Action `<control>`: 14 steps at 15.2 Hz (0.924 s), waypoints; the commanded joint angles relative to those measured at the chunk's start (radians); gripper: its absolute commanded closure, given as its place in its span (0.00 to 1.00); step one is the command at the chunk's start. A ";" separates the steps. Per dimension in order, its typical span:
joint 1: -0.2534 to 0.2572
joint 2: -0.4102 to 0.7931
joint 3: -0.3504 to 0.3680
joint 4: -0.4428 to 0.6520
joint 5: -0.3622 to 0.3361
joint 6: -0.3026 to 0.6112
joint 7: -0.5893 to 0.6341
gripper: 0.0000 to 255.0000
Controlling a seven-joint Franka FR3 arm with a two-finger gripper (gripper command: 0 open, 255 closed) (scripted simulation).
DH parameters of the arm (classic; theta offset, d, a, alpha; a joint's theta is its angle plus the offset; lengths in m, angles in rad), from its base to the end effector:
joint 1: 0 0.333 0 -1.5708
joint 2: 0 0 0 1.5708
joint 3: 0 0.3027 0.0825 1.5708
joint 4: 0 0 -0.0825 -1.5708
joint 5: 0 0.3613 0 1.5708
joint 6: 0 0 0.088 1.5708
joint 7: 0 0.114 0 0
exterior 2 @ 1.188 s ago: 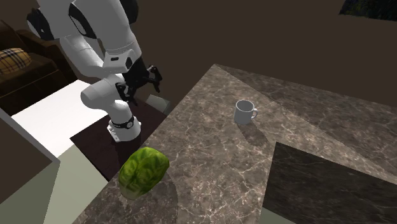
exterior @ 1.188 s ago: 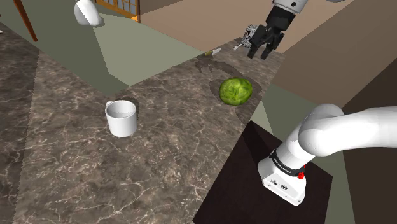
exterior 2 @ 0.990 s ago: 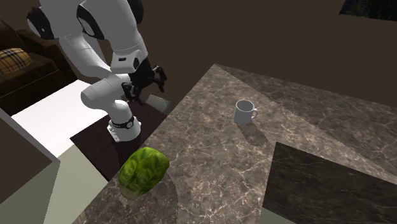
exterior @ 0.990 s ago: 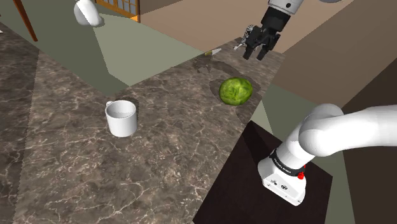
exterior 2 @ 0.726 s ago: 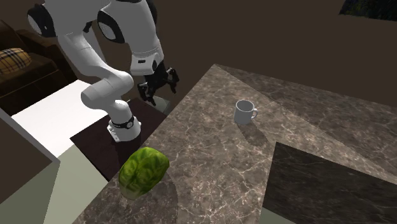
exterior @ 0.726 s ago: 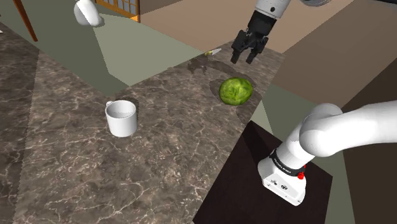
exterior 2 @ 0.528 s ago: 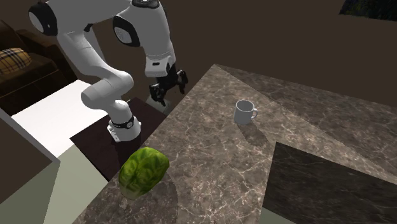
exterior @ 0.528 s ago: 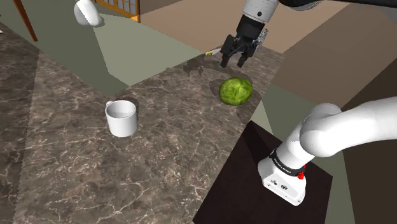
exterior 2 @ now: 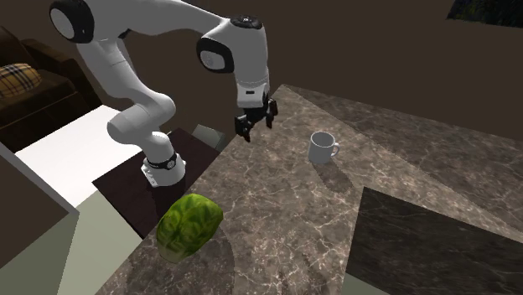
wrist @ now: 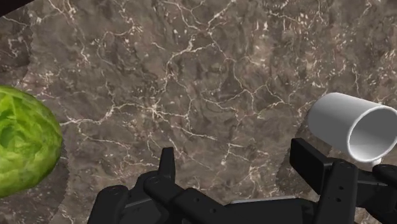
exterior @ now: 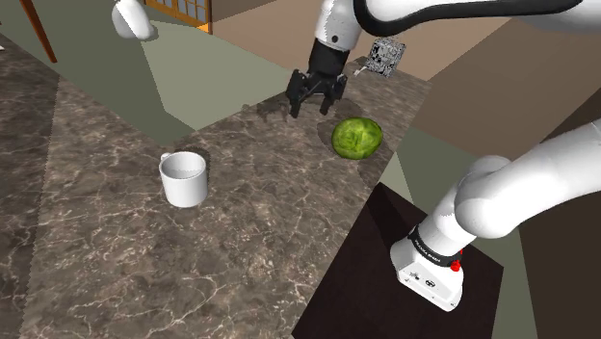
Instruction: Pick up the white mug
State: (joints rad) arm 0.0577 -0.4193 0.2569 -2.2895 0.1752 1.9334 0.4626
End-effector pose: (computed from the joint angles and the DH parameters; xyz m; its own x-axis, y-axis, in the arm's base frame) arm 0.3924 0.1505 0.5008 0.9746 -0.2234 0.0182 -0.2213 -0.9719 -0.0797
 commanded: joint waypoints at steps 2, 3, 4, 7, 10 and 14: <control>0.005 0.097 0.052 0.049 -0.016 0.046 0.066 0.00; 0.007 0.132 0.069 0.068 -0.025 0.060 0.089 0.00; 0.009 0.168 0.085 0.089 -0.036 0.073 0.114 0.00; 0.017 0.281 0.130 0.160 -0.079 0.106 0.190 0.00; 0.032 0.400 0.166 0.242 -0.137 0.127 0.270 0.00; 0.071 0.567 0.192 0.371 -0.229 0.135 0.377 0.00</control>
State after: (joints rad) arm 0.1161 0.0965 0.4422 -1.9600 -0.0254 2.0672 0.8075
